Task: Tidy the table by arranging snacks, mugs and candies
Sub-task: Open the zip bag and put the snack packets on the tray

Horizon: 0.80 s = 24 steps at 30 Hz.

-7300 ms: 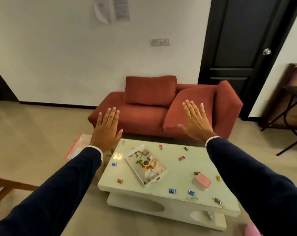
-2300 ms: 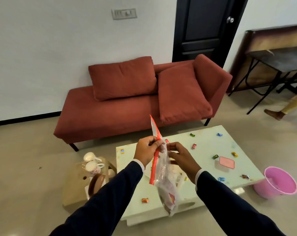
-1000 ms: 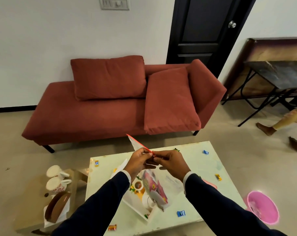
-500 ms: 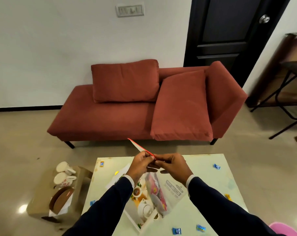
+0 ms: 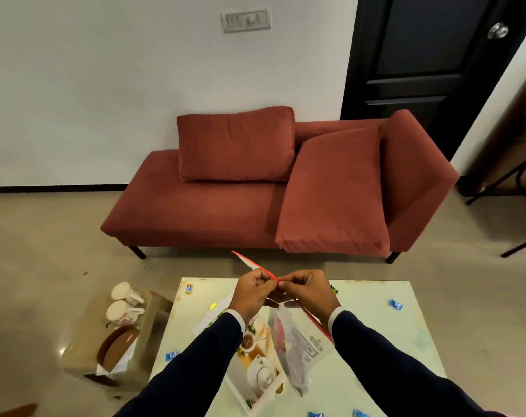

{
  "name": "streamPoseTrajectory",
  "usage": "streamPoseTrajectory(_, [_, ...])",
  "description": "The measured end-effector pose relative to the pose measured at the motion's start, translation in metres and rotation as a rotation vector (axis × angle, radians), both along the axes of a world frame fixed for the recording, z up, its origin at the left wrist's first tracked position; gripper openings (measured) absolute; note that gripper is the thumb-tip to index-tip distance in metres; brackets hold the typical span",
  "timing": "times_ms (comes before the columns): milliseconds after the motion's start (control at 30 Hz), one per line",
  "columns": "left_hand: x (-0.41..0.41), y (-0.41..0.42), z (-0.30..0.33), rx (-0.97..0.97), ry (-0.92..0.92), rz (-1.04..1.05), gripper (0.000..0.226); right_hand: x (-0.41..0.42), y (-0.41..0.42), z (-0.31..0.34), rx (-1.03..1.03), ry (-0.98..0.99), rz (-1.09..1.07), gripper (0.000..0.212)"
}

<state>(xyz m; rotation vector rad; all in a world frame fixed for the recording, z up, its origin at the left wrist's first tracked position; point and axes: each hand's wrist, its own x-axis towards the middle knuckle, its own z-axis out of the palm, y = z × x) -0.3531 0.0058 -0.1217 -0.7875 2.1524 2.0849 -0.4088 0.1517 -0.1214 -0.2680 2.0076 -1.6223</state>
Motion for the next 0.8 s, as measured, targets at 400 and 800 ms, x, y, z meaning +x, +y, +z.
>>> streamPoseTrajectory(400, [-0.004,-0.024,-0.012,0.011,-0.030,-0.077,0.011,-0.009,-0.019,-0.006,0.115,0.004,-0.039,0.017])
streamPoseTrajectory(800, [-0.005,-0.045,-0.010,0.102,-0.058,-0.244,0.019,-0.015,-0.023,-0.002,0.135,0.028,0.123,0.010])
